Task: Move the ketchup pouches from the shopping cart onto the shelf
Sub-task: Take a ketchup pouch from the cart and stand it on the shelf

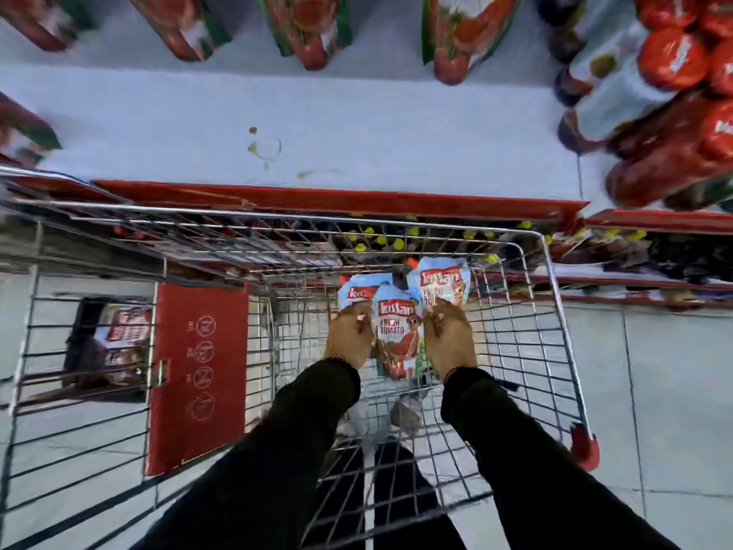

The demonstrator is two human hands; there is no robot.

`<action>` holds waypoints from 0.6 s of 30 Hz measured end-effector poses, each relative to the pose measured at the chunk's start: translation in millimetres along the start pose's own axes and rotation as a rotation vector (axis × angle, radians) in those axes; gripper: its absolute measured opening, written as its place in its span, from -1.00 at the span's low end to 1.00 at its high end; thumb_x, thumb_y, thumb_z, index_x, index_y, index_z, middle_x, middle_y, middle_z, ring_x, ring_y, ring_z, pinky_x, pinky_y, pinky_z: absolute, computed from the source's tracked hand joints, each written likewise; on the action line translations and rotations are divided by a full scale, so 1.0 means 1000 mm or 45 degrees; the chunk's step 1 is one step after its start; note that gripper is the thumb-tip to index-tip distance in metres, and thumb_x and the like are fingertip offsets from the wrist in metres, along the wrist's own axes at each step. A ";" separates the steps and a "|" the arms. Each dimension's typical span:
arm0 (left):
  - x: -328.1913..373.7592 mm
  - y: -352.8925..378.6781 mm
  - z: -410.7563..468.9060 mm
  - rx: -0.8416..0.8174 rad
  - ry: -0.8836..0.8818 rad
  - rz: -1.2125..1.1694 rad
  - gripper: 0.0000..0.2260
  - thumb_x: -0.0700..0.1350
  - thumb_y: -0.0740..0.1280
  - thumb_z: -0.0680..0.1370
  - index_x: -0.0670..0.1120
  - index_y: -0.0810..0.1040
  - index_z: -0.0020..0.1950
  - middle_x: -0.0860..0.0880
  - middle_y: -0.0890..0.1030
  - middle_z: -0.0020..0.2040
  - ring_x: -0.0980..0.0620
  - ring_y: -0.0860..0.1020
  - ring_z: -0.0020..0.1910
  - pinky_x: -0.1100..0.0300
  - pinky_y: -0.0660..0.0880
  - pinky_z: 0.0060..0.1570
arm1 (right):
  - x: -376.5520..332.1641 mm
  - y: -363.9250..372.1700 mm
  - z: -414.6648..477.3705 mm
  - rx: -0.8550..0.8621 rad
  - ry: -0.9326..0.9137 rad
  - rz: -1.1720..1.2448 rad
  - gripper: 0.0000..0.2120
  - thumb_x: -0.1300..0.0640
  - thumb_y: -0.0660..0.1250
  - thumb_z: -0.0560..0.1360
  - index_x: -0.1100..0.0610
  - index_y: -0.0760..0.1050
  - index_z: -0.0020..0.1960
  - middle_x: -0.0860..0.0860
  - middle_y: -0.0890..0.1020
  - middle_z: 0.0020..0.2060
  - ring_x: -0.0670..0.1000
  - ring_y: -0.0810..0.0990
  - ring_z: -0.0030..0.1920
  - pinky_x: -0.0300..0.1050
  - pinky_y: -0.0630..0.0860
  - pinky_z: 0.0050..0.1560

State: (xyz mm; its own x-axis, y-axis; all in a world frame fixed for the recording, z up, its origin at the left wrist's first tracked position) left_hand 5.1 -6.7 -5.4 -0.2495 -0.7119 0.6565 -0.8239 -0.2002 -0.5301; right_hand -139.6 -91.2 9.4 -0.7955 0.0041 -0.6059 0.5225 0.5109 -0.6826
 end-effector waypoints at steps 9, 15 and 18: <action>-0.026 0.031 0.050 -0.152 -0.258 -0.098 -0.67 -0.19 0.16 0.60 -0.33 0.53 0.26 -0.33 0.58 0.27 -0.29 0.55 0.25 -0.02 0.49 0.30 | 0.016 0.028 0.032 0.063 -0.021 -0.071 -0.74 0.15 0.27 0.59 0.15 0.54 0.25 0.15 0.66 0.07 0.17 0.64 0.03 -0.04 0.59 0.06; -0.036 0.036 0.063 -0.059 -0.337 -0.083 -0.77 -0.14 0.21 0.64 -0.19 0.62 0.13 -0.25 0.68 0.13 -0.23 0.63 0.12 0.11 0.55 0.15 | 0.021 0.032 0.041 0.105 -0.034 0.019 -0.76 0.17 0.34 0.55 0.11 0.52 0.21 0.11 0.64 0.06 0.13 0.70 -0.08 0.10 0.65 -0.02; -0.038 0.034 0.053 -0.024 -0.293 -0.123 -0.71 -0.10 0.25 0.64 -0.21 0.55 0.29 -0.19 0.65 0.24 -0.16 0.57 0.24 0.25 0.39 0.11 | 0.025 0.030 0.045 0.103 0.002 0.046 -0.79 0.23 0.38 0.50 0.17 0.54 0.14 0.13 0.61 0.05 0.14 0.68 -0.11 0.04 0.65 -0.01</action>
State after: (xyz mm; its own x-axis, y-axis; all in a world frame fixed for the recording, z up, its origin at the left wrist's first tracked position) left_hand 14.1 -22.4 -76.8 -0.0486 -0.8251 0.5629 -0.8482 -0.2635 -0.4594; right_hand -130.1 -114.3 -44.5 -0.7759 0.0226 -0.6305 0.5743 0.4390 -0.6910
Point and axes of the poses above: each hand's wrist, its own z-axis towards the middle knuckle, its own y-axis out of the palm, x = y × z, the point moved 1 cm from there along z, towards the middle knuckle
